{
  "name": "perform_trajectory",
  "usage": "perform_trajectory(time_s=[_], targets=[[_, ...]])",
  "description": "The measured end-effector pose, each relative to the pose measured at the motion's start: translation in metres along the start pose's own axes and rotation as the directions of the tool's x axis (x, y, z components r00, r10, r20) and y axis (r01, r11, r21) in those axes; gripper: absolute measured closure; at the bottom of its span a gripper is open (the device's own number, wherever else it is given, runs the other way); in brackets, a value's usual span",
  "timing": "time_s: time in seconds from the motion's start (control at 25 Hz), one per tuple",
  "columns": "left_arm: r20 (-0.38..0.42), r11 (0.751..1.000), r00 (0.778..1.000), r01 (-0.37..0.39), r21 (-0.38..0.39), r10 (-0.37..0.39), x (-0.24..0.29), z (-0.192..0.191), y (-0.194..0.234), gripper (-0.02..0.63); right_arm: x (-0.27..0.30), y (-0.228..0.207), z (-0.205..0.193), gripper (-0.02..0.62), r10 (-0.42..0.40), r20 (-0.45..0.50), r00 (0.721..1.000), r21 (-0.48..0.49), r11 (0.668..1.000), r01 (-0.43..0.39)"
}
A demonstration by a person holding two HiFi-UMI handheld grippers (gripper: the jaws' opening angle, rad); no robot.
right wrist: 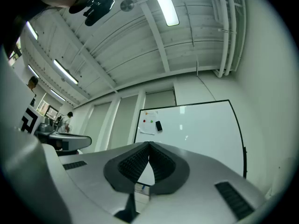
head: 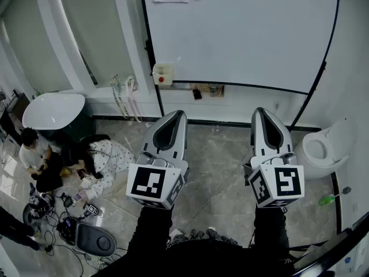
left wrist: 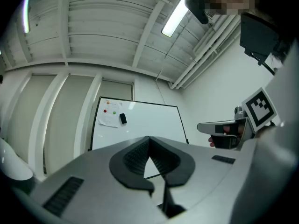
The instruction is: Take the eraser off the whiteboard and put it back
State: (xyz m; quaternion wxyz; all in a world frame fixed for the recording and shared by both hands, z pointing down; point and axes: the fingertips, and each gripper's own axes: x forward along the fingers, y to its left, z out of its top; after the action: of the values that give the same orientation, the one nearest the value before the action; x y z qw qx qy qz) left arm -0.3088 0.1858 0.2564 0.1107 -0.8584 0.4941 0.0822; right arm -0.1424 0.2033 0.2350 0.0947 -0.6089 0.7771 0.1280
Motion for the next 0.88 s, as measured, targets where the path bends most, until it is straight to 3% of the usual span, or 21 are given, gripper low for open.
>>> perform_trajectory(time_s=[0.36,0.56,0.88], targets=[[-0.035,0.999,0.998,0.047,-0.002,-0.047,-0.007,-0.018,0.023,0.6,0.004,0.017,-0.016,0.586,-0.063,-0.024,0.998,0.009,0.998,0.063],[-0.033,0.999,0.998,0.052,-0.009,-0.052,0.006,-0.023,0.037,0.6,0.015,0.031,-0.011,0.586,-0.048,-0.002,0.999,-0.02,0.999,0.048],[-0.034,1.0,0.999,0.029,-0.006,-0.029,0.053,-0.04,0.045,0.6,0.054,-0.003,-0.038,0.586,-0.041,-0.021,0.999,0.001,0.999,0.041]])
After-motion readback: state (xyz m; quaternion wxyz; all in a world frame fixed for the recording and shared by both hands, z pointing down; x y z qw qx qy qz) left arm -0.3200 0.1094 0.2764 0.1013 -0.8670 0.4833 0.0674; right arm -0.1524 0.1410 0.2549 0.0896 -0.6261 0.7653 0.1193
